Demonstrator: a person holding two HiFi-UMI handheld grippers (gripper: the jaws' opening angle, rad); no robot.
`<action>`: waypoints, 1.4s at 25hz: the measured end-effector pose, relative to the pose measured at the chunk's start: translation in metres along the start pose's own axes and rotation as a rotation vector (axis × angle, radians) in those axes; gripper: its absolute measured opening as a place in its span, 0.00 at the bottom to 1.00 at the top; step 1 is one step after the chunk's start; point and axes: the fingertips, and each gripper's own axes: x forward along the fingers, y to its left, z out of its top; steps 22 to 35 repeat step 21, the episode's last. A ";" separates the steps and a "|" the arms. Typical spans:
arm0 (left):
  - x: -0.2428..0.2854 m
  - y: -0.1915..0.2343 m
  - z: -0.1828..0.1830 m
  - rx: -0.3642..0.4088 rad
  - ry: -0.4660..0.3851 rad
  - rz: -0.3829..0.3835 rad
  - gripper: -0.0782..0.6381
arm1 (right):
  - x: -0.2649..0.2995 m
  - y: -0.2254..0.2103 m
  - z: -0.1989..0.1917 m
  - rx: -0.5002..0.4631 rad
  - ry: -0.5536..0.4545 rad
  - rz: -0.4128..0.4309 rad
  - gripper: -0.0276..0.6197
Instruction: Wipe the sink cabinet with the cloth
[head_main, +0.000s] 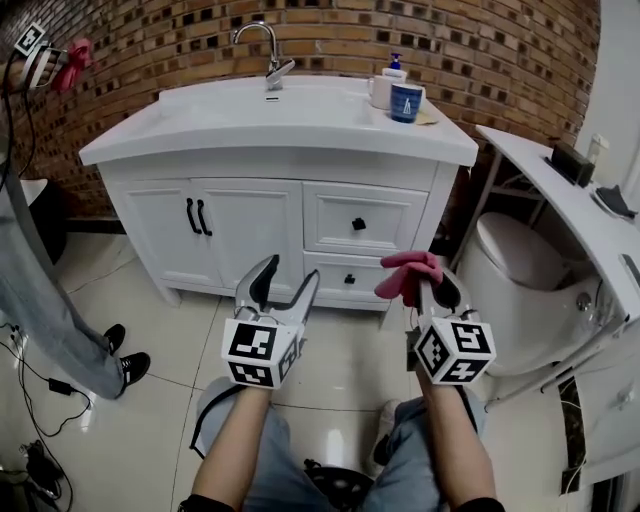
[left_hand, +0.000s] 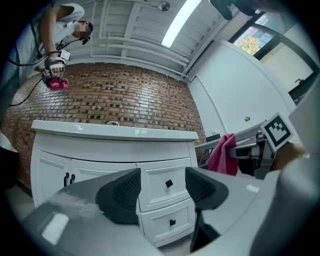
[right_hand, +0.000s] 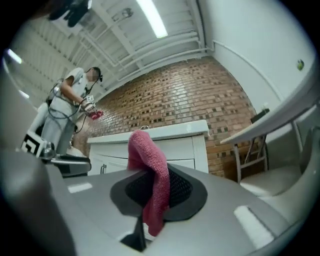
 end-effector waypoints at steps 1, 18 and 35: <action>0.001 0.000 -0.001 0.000 0.001 -0.001 0.50 | 0.000 0.004 0.000 -0.030 -0.002 0.004 0.10; 0.010 -0.013 -0.003 0.006 0.009 -0.043 0.50 | 0.012 0.031 -0.025 0.020 0.063 0.090 0.10; 0.007 -0.010 -0.002 0.007 0.003 -0.042 0.50 | 0.013 0.041 -0.029 0.029 0.065 0.115 0.10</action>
